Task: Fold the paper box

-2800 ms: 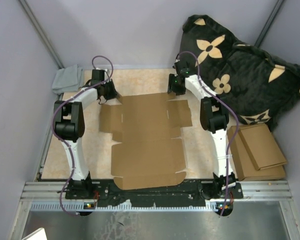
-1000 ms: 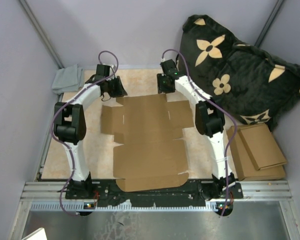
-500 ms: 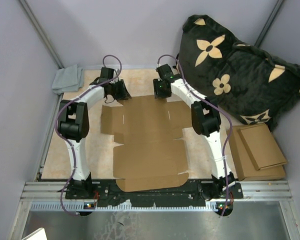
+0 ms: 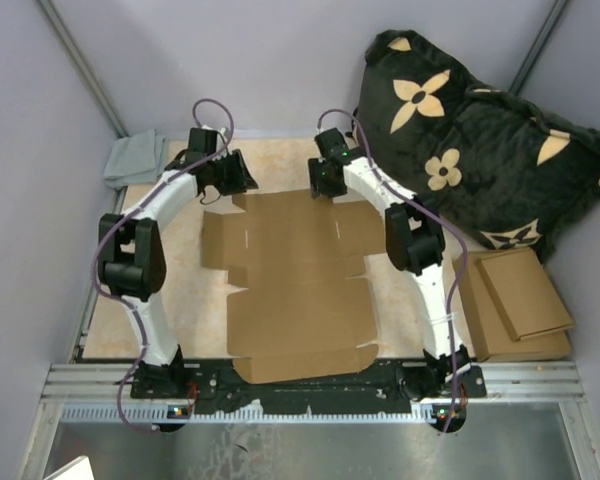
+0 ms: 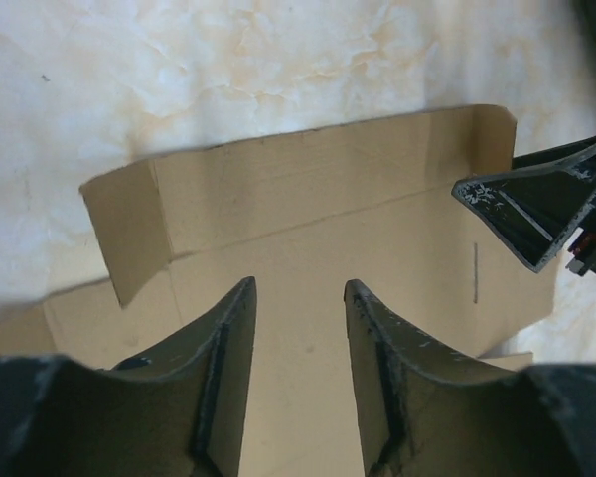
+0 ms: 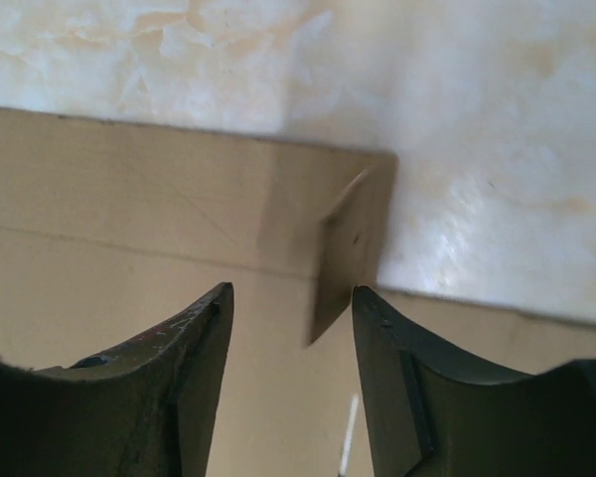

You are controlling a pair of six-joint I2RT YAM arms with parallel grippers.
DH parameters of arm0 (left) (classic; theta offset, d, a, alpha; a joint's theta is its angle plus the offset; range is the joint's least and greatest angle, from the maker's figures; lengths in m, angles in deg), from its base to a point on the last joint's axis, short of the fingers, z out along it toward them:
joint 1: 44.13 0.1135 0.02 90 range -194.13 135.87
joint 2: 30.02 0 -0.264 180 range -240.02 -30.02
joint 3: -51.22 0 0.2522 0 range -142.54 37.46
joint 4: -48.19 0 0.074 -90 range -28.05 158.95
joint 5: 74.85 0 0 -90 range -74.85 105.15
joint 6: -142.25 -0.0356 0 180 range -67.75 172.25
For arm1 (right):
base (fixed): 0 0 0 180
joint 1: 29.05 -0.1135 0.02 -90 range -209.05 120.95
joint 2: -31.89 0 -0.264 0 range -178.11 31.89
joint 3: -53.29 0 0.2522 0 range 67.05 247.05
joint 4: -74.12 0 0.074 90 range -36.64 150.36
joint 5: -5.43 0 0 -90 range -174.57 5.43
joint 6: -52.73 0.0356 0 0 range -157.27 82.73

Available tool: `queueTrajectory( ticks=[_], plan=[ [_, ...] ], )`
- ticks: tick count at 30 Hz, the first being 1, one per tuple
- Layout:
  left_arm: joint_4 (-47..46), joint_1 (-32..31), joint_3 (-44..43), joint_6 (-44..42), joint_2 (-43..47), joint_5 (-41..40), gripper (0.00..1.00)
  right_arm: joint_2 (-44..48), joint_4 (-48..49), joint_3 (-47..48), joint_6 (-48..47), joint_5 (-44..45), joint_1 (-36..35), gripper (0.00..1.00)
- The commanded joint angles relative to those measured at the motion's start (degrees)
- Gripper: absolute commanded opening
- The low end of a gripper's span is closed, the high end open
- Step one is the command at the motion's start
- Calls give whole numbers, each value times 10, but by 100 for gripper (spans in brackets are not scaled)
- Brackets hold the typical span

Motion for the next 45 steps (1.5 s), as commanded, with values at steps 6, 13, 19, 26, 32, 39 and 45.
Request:
queueTrajectory(
  ticks=[6,13,19,26,32,39,45],
  plan=[
    [18,5,170,-4,197,-1,52,298,22,-238,17,39,3,62],
    [-89,11,358,28,294,-67,57,494,125,-548,69,-31,4,62],
    [-91,19,218,49,185,-138,50,591,152,-667,89,-70,2,33],
    [-18,34,12,37,1,-179,28,680,164,-735,110,-97,-3,7],
    [-29,53,-16,47,-44,-154,18,701,139,-746,102,-71,-3,9],
    [-67,54,1,64,-51,-55,17,697,136,-744,96,-68,-4,11],
    [-83,53,22,83,-42,-25,17,693,137,-744,96,-69,-3,12]
  ],
)
